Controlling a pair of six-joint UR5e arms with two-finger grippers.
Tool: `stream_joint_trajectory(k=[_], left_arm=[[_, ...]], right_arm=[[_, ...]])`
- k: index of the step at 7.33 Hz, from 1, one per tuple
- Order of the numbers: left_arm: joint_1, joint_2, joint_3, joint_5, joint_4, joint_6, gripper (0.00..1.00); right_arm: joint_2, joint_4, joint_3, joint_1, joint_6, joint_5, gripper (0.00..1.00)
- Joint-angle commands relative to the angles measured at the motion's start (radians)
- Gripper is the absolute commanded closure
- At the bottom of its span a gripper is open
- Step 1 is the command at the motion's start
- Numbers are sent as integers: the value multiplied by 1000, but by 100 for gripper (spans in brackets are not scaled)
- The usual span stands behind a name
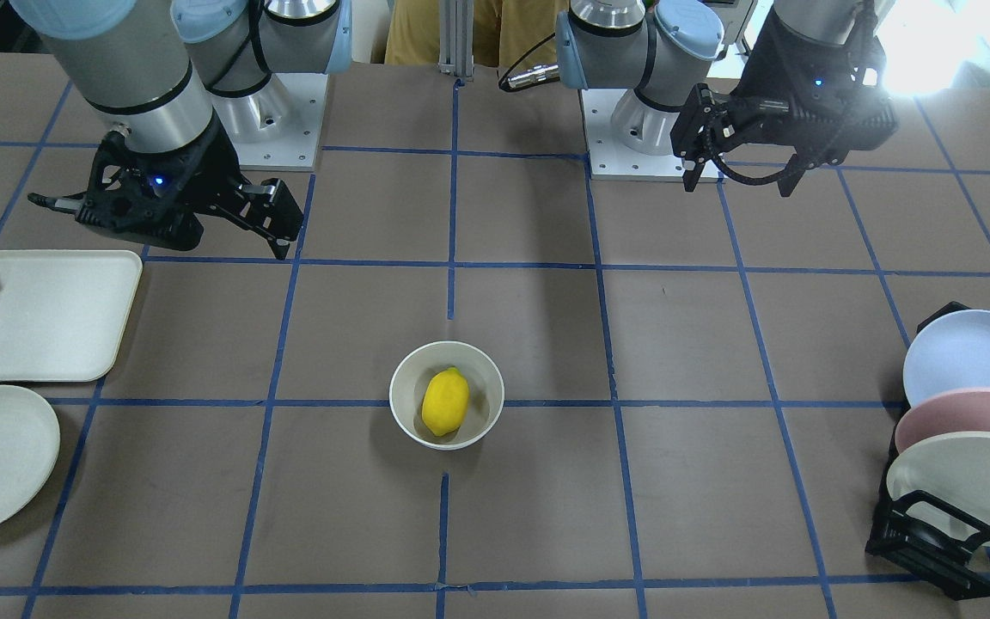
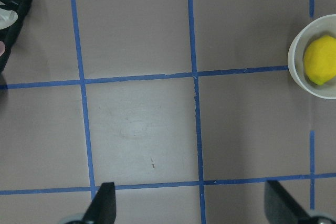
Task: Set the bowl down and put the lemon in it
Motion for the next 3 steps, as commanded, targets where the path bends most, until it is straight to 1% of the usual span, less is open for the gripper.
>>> stream_joint_trajectory(k=[1, 2, 3], left_arm=[[-1, 0, -2, 0, 0, 0, 0], [-1, -2, -2, 0, 0, 0, 0], [-1, -2, -2, -1, 0, 0, 0]], right_arm=[[-31, 58, 2, -11, -51, 5, 0], [-40, 71, 0, -13, -114, -9, 0], [-60, 71, 0, -13, -116, -13, 0]])
